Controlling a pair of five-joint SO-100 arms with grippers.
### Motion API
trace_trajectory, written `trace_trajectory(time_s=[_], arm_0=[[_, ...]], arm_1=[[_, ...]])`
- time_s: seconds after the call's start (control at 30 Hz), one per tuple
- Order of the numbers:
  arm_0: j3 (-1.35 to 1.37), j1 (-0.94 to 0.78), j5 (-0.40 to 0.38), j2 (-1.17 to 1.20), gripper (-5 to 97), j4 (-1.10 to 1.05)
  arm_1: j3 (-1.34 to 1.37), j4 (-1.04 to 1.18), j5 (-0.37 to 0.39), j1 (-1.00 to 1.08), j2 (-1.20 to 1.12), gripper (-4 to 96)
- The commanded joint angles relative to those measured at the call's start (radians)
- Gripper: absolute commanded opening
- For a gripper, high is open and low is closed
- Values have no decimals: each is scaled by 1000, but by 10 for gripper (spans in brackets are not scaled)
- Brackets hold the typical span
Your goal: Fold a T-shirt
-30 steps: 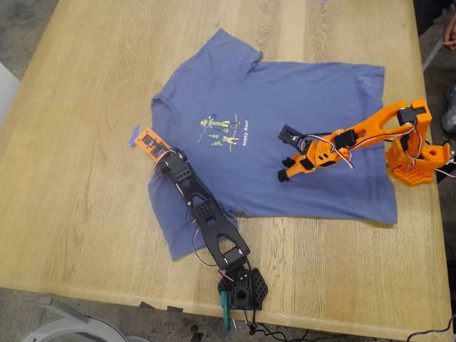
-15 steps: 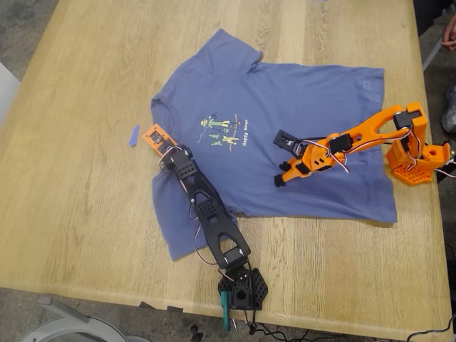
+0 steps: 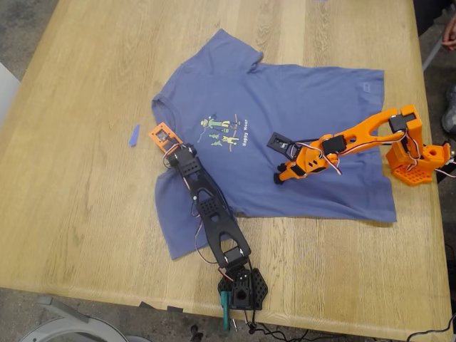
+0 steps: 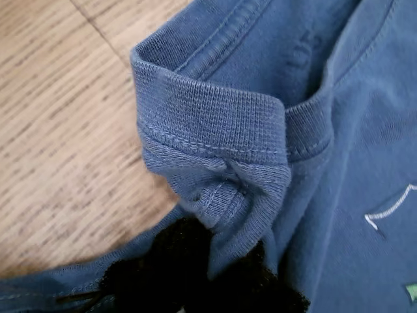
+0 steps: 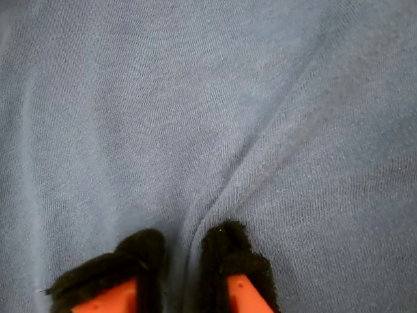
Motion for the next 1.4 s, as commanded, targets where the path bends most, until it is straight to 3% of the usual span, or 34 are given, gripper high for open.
trace_trajectory(time_s=[0.0, 0.07, 0.57, 0.8, 1.07, 1.37], arm_0=[[-41, 37, -5, 153, -1, 40], [-41, 35, -5, 169, -1, 55], [-38, 129, -3, 357, -1, 129], [-38, 195, -2, 468, -1, 163], [-37, 325, -2, 549, -1, 170], [-35, 437, -2, 606, -1, 118]], arm_1=[[8, 35, -18, -26, -43, 75], [0, 72, -43, -9, -40, 2], [-67, 198, -161, 161, 184, 0], [-325, 241, -244, 245, 190, -1], [-571, 314, -264, 347, 198, -1], [-316, 216, -262, 523, 399, -1]])
